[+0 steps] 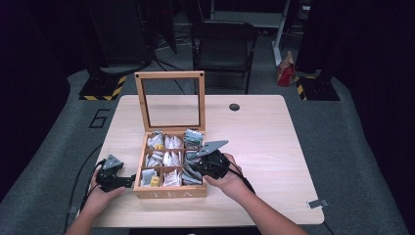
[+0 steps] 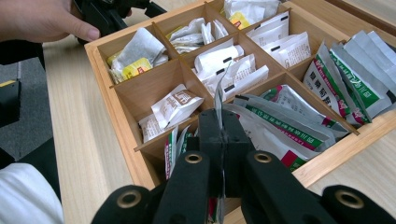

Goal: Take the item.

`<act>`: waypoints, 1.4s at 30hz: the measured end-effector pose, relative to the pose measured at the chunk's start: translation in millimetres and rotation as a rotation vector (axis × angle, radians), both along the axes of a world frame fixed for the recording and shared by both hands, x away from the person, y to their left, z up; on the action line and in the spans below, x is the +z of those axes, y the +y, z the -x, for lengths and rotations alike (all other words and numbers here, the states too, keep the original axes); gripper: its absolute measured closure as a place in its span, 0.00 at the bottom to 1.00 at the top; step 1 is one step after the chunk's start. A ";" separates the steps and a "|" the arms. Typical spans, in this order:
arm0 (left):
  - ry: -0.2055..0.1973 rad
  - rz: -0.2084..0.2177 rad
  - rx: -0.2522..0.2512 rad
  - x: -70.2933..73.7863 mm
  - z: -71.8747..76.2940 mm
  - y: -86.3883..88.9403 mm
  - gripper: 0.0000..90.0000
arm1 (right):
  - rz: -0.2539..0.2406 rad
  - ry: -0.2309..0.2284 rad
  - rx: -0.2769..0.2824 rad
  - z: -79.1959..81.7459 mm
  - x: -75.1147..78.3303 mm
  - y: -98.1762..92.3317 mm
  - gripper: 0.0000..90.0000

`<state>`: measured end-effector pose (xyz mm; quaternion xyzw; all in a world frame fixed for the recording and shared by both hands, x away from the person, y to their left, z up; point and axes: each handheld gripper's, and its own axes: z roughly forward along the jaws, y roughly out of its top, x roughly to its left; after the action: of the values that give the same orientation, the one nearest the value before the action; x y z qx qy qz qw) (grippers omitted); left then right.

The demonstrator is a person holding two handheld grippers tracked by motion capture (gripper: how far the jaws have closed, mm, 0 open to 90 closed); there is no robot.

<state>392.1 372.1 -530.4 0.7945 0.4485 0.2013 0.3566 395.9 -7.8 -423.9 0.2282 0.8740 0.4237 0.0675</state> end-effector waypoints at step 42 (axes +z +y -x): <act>0.000 0.000 0.000 0.0 0.0 0.0 0.16 | -0.029 -0.030 -0.051 -5.7 28.1 -20.3 1.00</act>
<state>392.1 372.0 -530.4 0.7945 0.4483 0.2016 0.3565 401.6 -28.1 -395.9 0.2449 0.8605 0.4379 0.0879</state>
